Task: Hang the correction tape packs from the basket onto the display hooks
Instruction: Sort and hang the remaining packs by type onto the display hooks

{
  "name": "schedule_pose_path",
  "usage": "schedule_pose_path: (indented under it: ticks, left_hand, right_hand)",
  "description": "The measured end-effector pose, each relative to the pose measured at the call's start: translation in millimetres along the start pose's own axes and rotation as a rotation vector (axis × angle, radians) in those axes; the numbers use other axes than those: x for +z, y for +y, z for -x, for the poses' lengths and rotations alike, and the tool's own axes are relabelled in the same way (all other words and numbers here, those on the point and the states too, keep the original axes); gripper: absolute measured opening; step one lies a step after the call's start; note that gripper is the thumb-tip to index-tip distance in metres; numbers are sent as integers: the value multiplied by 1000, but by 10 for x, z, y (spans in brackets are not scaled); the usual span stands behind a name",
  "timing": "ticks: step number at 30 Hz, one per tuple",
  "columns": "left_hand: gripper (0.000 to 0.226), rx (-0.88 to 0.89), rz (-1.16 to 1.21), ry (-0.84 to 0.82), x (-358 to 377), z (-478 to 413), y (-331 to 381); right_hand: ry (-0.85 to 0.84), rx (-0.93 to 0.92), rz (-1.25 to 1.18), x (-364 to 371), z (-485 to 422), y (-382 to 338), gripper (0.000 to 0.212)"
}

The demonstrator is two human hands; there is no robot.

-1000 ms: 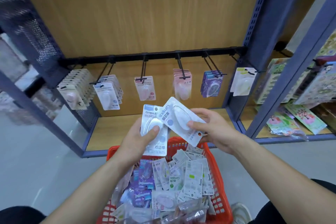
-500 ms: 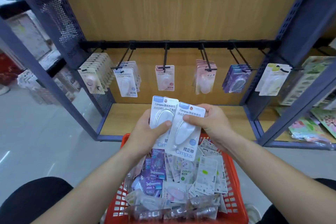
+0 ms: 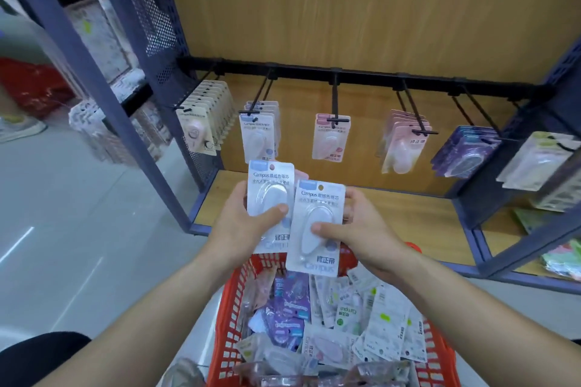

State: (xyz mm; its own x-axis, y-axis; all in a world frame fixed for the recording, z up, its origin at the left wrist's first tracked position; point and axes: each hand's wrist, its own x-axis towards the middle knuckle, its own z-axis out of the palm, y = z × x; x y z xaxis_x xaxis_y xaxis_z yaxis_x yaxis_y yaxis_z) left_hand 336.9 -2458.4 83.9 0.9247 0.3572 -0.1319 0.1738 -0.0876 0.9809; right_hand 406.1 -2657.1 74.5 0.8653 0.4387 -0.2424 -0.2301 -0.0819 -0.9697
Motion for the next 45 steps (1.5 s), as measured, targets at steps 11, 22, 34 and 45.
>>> schedule_pose_path:
  ticks: [11, 22, 34, 45]
  left_hand:
    - [37, -122, 32, 107, -907, -335, -50]
    - [39, -118, 81, 127, -1075, -471, -137]
    - [41, -118, 67, 136, -1050, -556, -166]
    - [41, -122, 79, 120, -992, -572, -119]
  right_hand:
    - [173, -155, 52, 742, -1148, -209, 12]
    - [285, -210, 5, 1122, -1699, -94, 9]
    - [369, -150, 31, 1088, -1904, -87, 16]
    - [440, 54, 389, 969, -1950, -74, 60]
